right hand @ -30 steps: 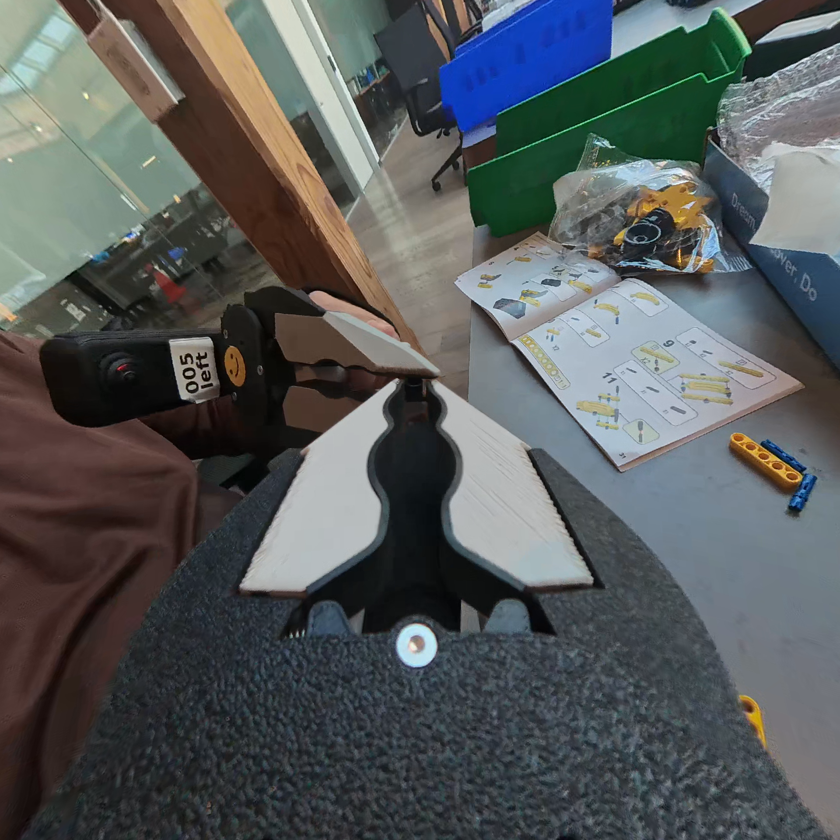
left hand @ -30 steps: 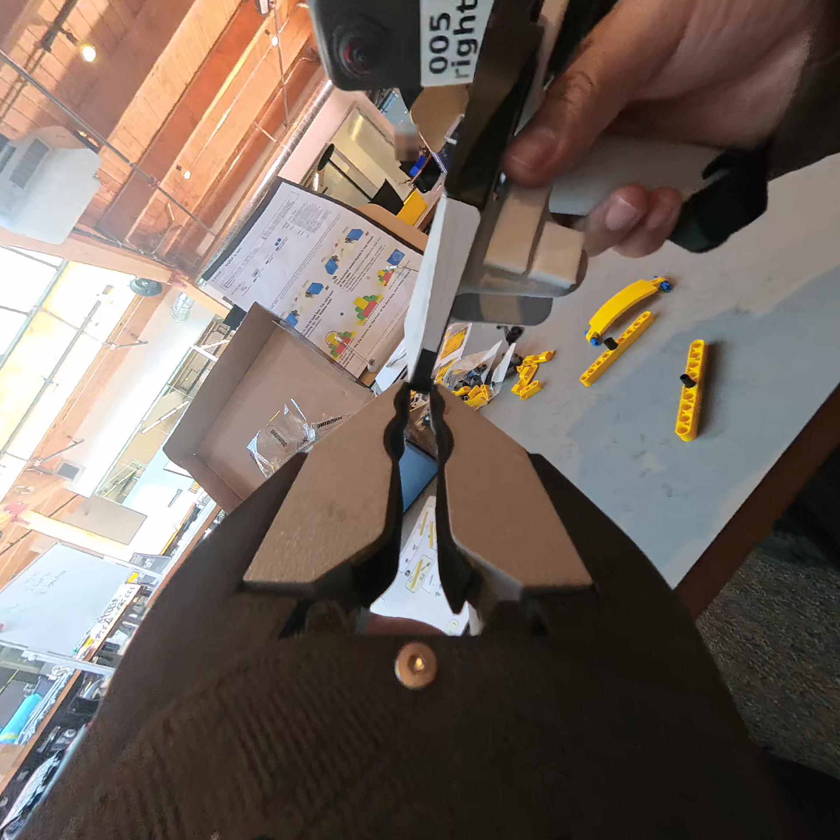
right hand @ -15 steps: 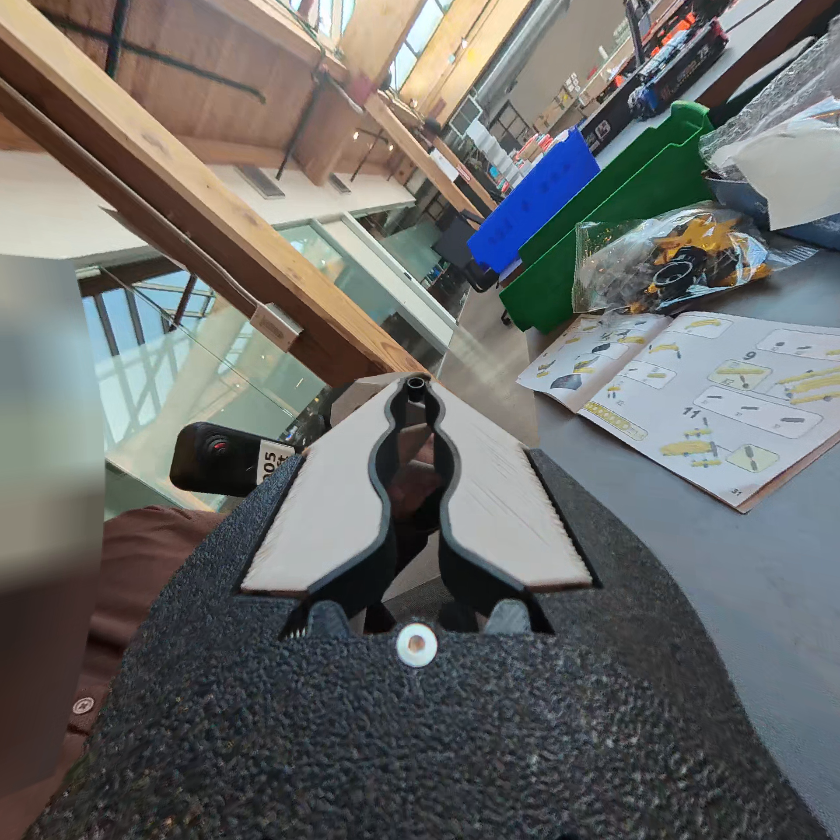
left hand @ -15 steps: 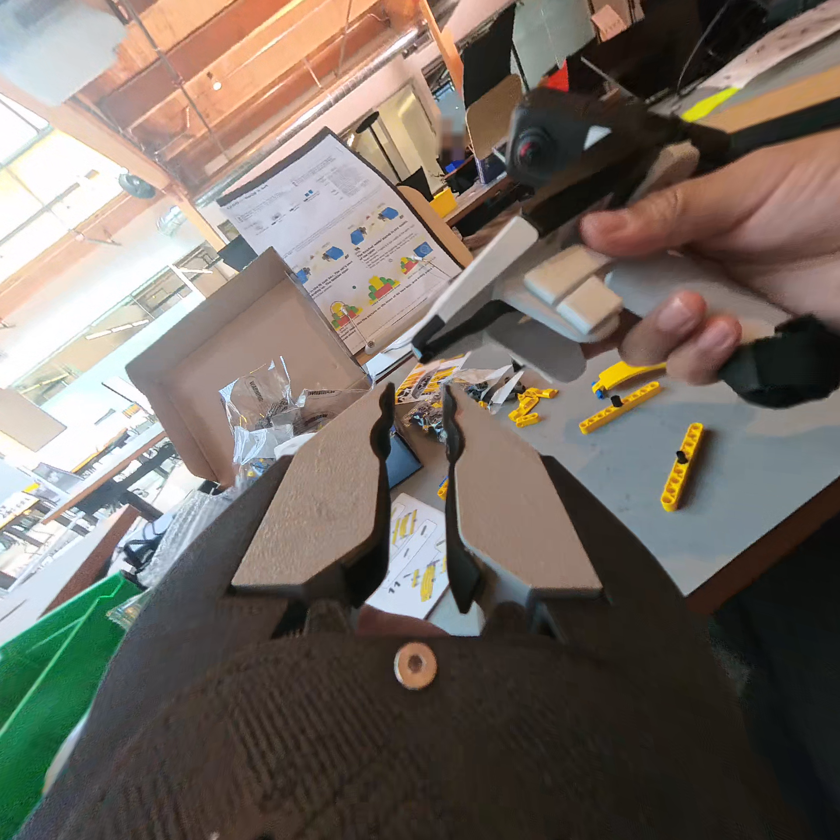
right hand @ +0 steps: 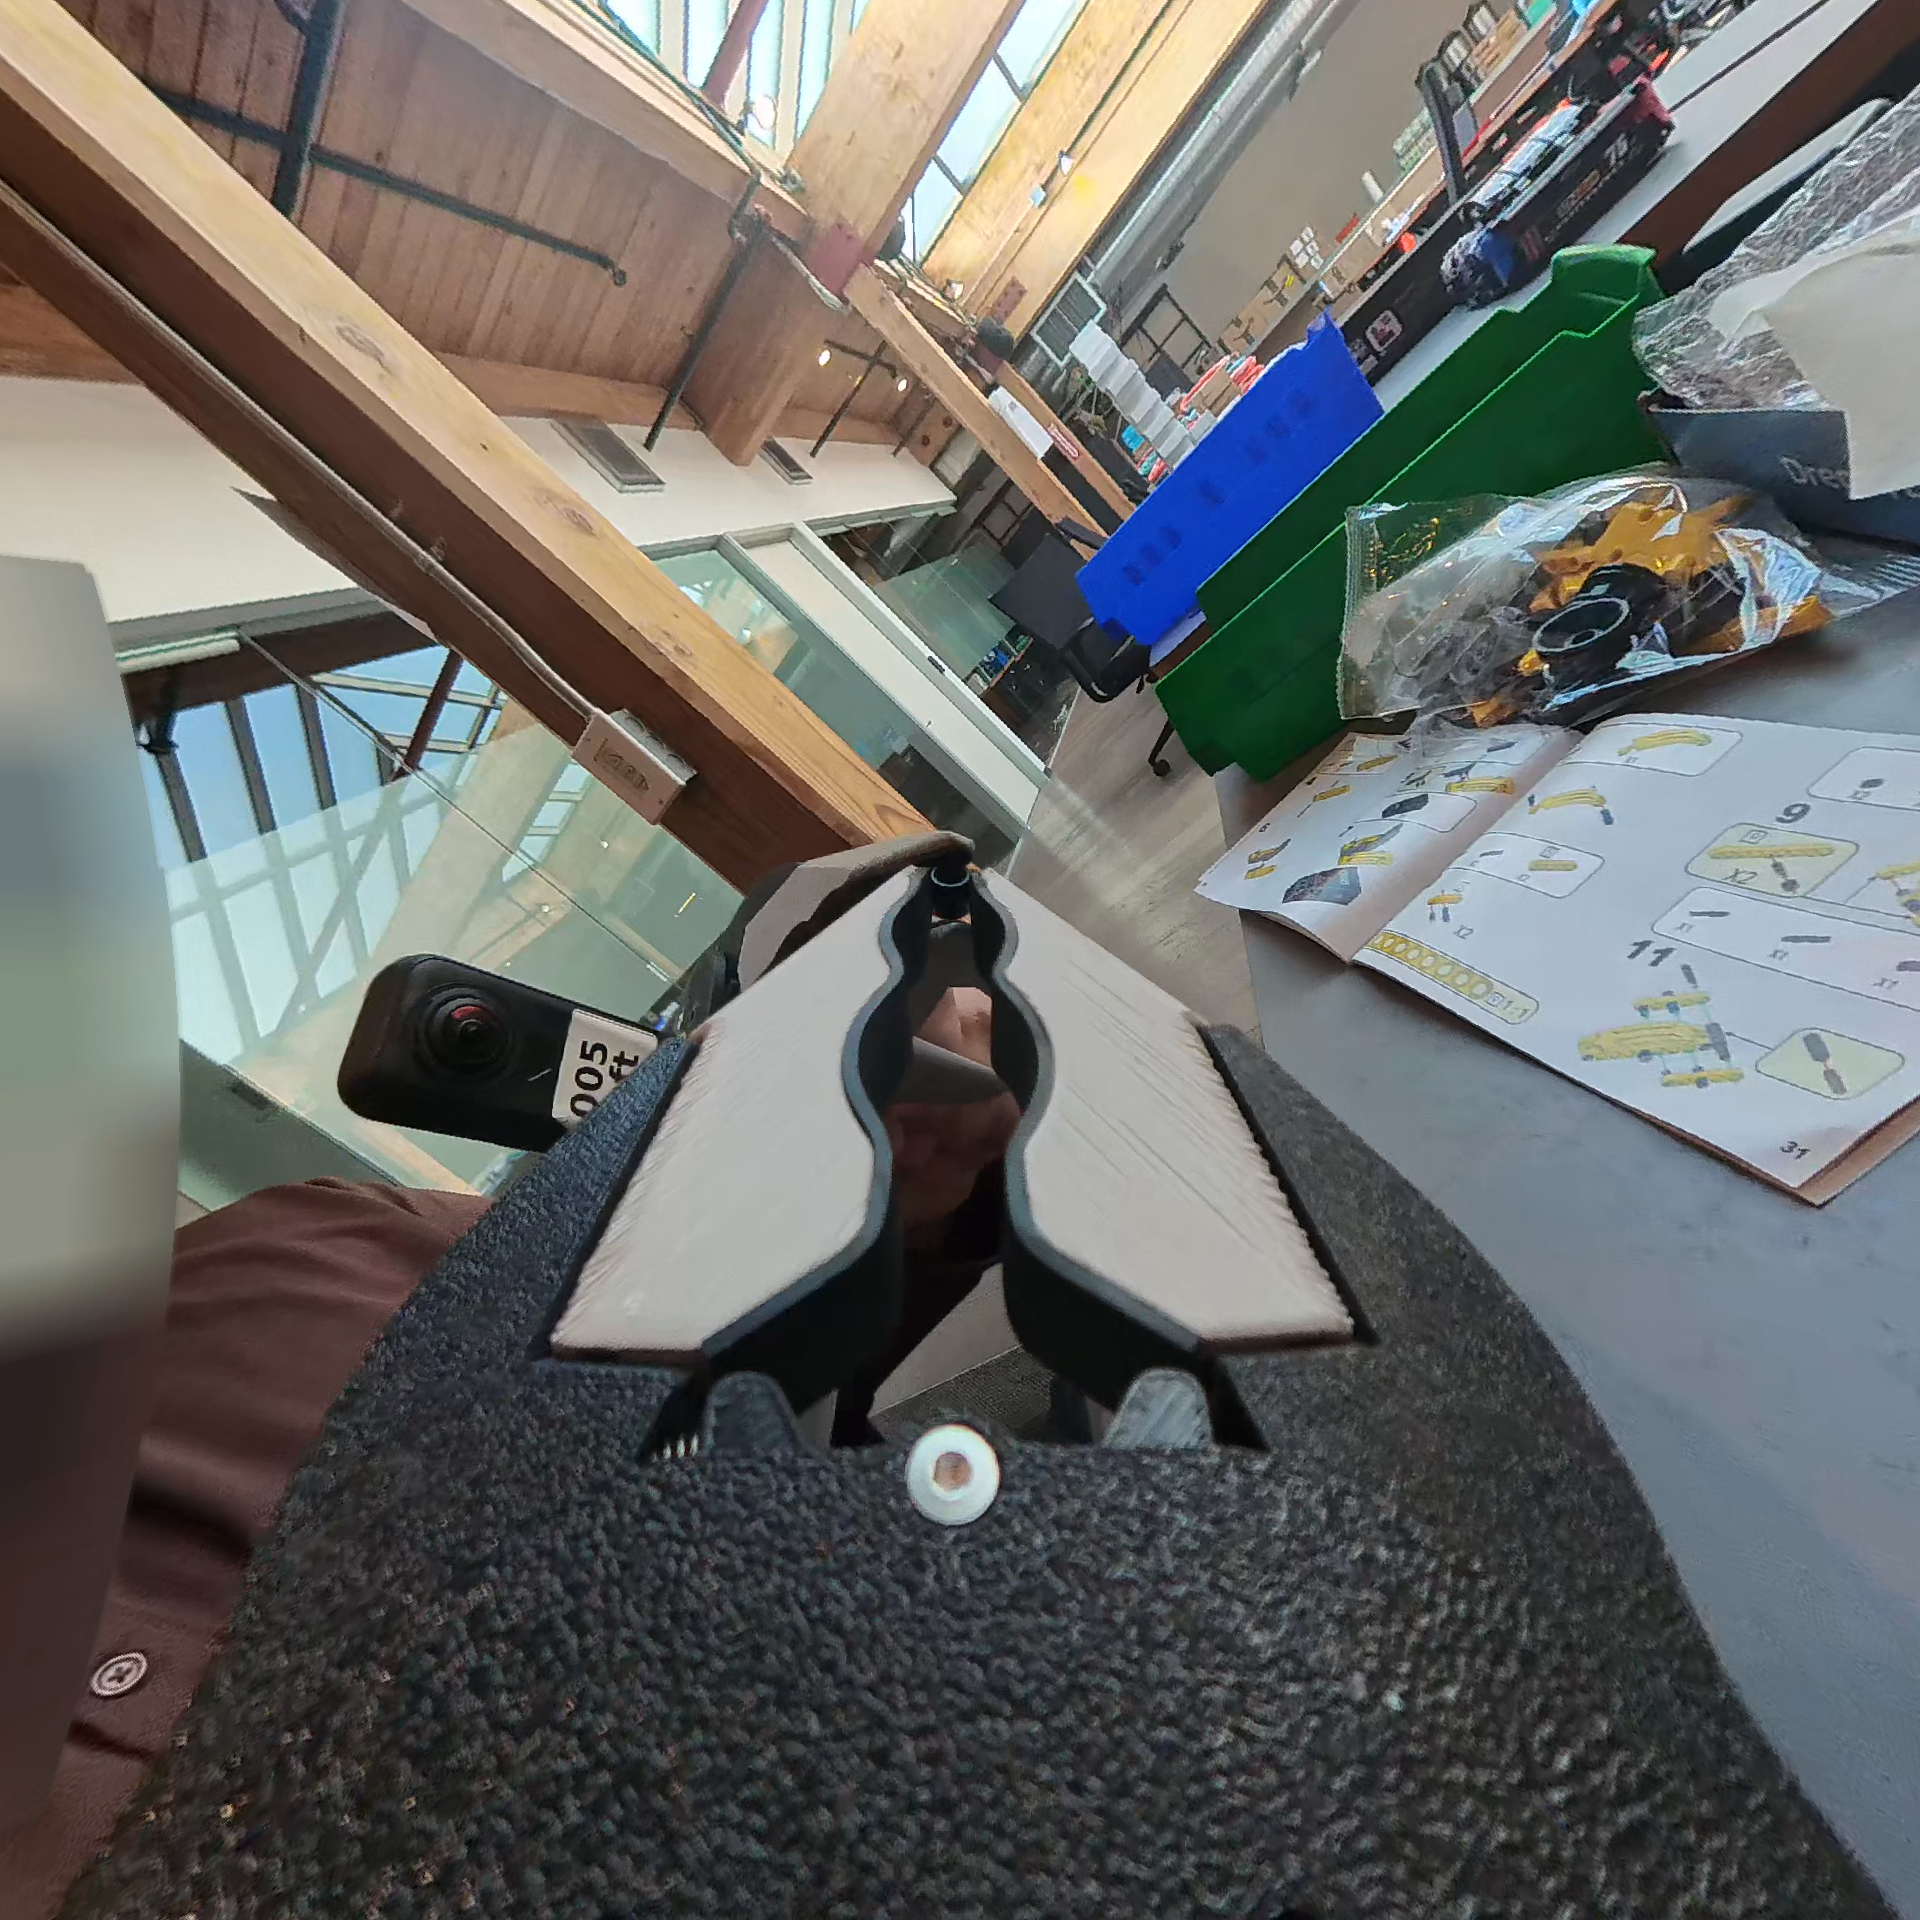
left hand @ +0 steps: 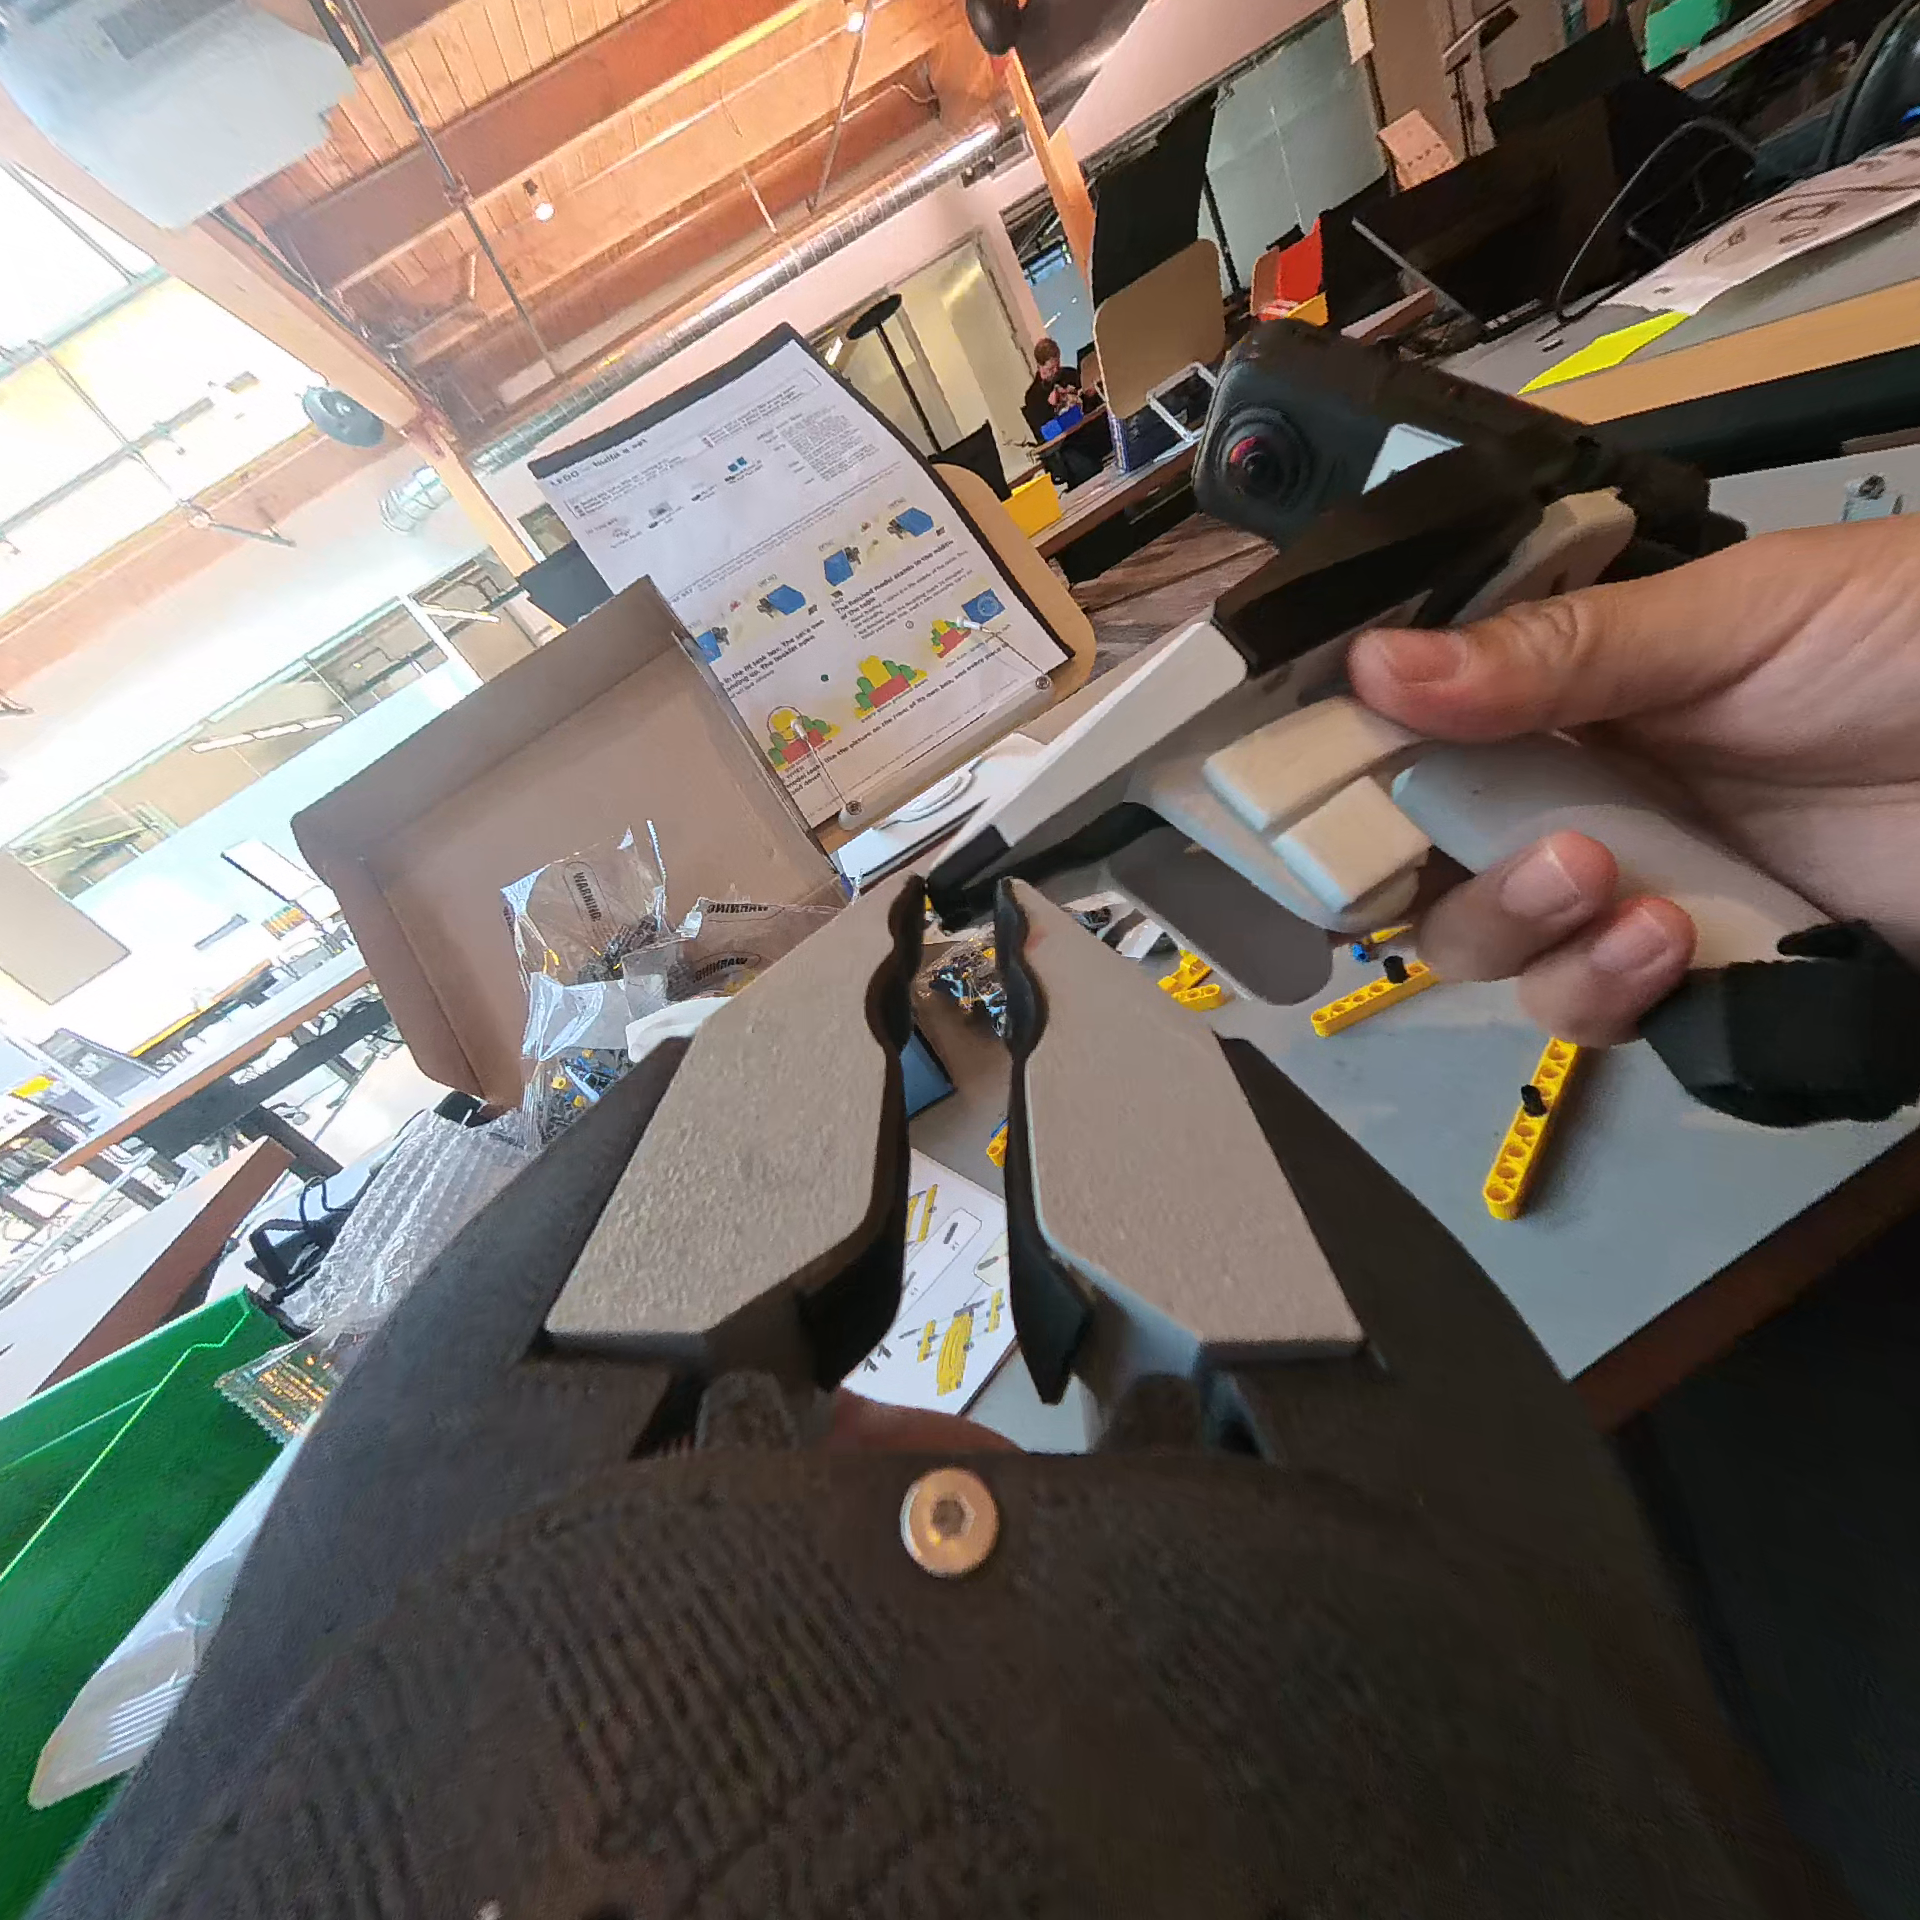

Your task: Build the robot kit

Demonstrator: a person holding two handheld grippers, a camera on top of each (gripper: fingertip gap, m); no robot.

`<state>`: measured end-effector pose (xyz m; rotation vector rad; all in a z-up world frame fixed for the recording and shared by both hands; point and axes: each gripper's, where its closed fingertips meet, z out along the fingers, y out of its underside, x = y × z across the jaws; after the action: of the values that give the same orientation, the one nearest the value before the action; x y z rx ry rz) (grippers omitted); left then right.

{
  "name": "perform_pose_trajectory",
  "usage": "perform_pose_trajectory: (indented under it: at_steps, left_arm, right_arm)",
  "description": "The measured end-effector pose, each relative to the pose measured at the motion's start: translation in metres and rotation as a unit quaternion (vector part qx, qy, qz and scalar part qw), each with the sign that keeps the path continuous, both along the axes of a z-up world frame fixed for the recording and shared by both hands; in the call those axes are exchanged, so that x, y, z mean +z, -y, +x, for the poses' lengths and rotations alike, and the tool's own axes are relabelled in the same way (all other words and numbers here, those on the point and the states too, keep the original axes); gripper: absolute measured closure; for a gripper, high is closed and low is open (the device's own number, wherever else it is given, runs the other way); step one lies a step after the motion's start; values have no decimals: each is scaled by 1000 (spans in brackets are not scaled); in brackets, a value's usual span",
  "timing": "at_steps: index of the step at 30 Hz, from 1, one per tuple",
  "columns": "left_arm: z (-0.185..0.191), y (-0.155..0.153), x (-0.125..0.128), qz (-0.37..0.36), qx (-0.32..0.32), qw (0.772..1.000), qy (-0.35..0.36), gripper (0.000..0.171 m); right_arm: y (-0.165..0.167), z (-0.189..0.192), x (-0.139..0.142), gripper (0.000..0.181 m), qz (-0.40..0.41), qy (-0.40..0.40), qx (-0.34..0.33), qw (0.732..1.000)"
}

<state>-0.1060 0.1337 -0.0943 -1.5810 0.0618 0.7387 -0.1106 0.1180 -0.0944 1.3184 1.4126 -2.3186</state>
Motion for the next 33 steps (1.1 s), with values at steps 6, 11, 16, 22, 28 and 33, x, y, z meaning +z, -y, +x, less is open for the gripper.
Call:
perform_pose_trajectory:
  at_steps: [6,11,16,22,28,33]
  left_arm:
    - [2,0,-1,-24,-2,999,-27,165]
    - [5,1,-1,-36,-40,998,-27,166]
    - [11,4,-5,-77,-84,992,-52,166]
    - [19,13,-15,-142,-124,977,-101,166]
    - [24,11,-13,-123,-137,981,-61,162]
    - [5,11,-37,-161,-134,976,65,133]
  right_arm:
    - [-1,2,-1,175,47,-14,-3,999]
    - [0,5,-1,175,93,-27,-4,995]
    - [3,10,-5,175,125,-27,17,992]
    - [13,17,-14,175,169,-19,56,984]
    - [8,22,-14,175,216,-30,66,974]
    - [-35,21,-17,176,337,-53,1,940]
